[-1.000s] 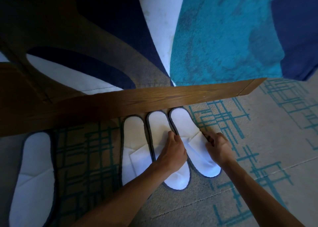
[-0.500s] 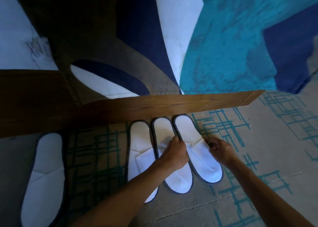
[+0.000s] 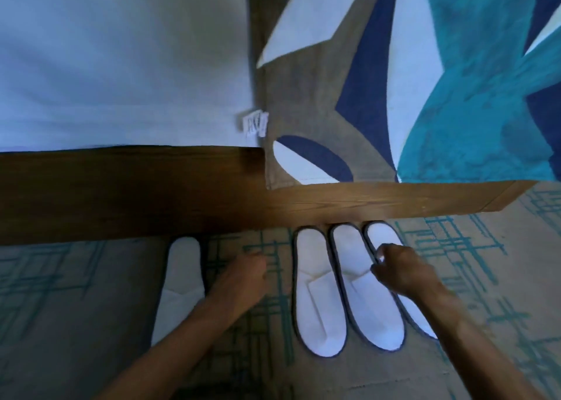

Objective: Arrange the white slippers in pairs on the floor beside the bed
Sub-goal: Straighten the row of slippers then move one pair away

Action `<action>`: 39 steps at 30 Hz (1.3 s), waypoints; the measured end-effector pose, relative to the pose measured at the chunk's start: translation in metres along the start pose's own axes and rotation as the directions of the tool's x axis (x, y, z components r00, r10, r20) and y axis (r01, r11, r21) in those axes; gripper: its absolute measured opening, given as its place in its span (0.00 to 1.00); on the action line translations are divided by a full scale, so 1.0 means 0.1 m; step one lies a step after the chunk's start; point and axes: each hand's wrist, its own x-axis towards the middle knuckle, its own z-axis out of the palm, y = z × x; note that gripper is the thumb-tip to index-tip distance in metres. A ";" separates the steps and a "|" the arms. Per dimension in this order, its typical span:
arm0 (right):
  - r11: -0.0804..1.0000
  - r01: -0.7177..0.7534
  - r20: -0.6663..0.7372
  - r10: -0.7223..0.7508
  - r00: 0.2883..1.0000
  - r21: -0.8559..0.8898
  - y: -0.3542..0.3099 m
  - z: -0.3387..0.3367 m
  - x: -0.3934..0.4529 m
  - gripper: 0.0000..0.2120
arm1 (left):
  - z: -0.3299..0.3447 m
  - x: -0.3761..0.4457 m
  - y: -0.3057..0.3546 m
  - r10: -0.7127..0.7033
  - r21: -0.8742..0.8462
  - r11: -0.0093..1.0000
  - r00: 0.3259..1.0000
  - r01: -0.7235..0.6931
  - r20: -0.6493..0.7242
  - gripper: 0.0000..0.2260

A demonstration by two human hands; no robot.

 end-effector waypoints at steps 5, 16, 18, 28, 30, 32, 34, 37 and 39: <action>0.983 0.185 0.009 -0.185 0.983 0.015 -0.93 0.50 -0.39 0.13 | -0.09 -0.59 -0.94 -0.182 0.038 0.982 0.983 0.183 -0.021 0.03; 0.883 0.469 0.156 -0.458 0.875 -0.036 -2.34 1.57 -0.69 0.16 | 0.04 -1.06 -1.81 -0.479 0.028 0.876 0.877 0.481 -0.040 0.11; 0.886 0.459 0.157 -0.445 0.882 -0.066 -2.46 1.67 -0.75 0.18 | 0.11 -1.03 -1.82 -0.462 -0.020 0.887 0.885 0.462 -0.055 0.13; 0.896 0.371 0.096 -0.403 0.910 0.246 -2.49 1.75 -0.77 0.23 | 0.25 -0.88 -1.72 -0.438 -0.226 0.879 0.898 0.420 -0.033 0.16; 0.887 0.359 0.090 -0.399 0.913 0.292 -2.41 1.70 -0.79 0.22 | 0.25 -0.88 -1.70 -0.442 -0.347 0.840 0.897 0.417 0.009 0.14; 0.880 0.355 0.074 -0.396 0.915 0.316 -2.27 1.64 -0.80 0.18 | 0.25 -0.88 -1.61 -0.434 -0.425 0.804 0.899 0.415 0.056 0.13; 0.886 0.331 0.066 -0.370 0.927 0.324 -2.12 1.55 -0.77 0.12 | 0.27 -0.87 -1.47 -0.400 -0.447 0.802 0.912 0.395 0.089 0.13; 0.903 0.272 0.059 -0.308 0.950 0.332 -1.88 1.35 -0.79 0.11 | 0.28 -0.86 -1.24 -0.339 -0.451 0.818 0.933 0.356 0.122 0.09; 0.908 0.241 0.030 -0.267 0.963 0.342 -1.71 1.22 -0.83 0.14 | 0.29 -0.80 -1.08 -0.281 -0.447 0.840 0.951 0.307 0.126 0.07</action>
